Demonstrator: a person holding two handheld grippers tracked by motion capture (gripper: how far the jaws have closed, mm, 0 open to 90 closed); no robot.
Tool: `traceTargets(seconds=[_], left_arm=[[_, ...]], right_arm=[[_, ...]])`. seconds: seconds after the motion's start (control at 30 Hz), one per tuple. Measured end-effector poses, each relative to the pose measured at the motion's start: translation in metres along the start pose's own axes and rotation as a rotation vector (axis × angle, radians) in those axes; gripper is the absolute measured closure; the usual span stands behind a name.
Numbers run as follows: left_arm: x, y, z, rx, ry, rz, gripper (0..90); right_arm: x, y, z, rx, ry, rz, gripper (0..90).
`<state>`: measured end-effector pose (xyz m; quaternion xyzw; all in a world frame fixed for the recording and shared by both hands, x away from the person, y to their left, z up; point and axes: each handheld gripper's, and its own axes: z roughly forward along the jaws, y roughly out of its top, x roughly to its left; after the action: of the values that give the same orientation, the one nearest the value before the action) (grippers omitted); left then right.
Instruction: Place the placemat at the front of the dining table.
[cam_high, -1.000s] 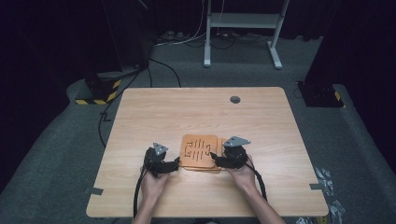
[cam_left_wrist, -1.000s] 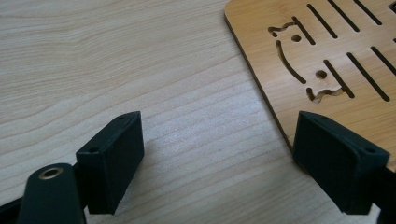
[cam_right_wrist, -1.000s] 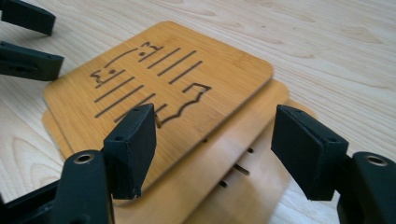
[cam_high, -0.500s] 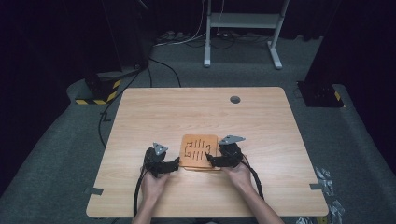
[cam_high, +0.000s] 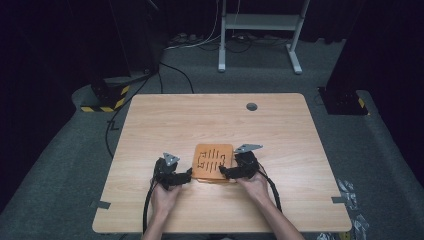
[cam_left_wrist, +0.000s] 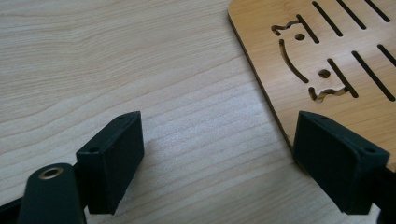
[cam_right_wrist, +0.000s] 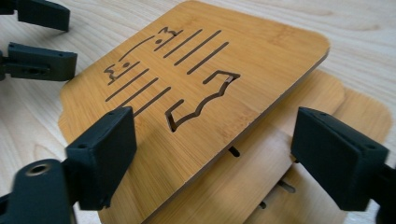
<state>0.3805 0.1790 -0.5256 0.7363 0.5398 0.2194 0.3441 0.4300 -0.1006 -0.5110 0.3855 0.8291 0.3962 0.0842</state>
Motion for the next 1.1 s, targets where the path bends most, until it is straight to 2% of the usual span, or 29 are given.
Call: traceTargets(seconds=[0.07, 0.1, 0.2, 0.3, 0.53, 0.8, 1.1], left_arm=[[0.0006, 0.0004, -0.0009, -0.008, -0.003, 0.0, 16.6], [0.0006, 0.0004, -0.0009, -0.008, -0.003, 0.0, 16.6], [0.0006, 0.0004, -0.0005, -0.005, -0.001, 0.007, 16.6], [-0.0007, -0.0001, 0.0005, -0.001, 0.004, 0.004, 16.8], [-0.0012, 0.0006, 0.0006, 0.007, 0.006, 0.013, 17.1], [-0.0019, 0.0019, 0.0015, 0.007, 0.009, 0.02, 17.1], [-0.0016, 0.0018, 0.0018, 0.003, 0.006, 0.02, 17.2]], right_arm=[[-0.0015, -0.0011, 0.002, 0.01, 0.023, 0.019, 10.7], [-0.0027, -0.0018, 0.003, 0.006, 0.028, 0.008, 10.5], [-0.003, -0.0014, 0.0023, 0.009, 0.038, 0.018, 10.1], [-0.0043, -0.0008, 0.0023, 0.005, 0.074, 0.029, 10.1], [-0.0017, 0.0044, 0.0074, 0.009, 0.097, 0.029, 11.3], [0.0, 0.0061, 0.0092, 0.001, 0.119, 0.042, 21.4], [-0.0087, 0.0056, 0.0071, -0.022, 0.152, 0.081, 33.0]])
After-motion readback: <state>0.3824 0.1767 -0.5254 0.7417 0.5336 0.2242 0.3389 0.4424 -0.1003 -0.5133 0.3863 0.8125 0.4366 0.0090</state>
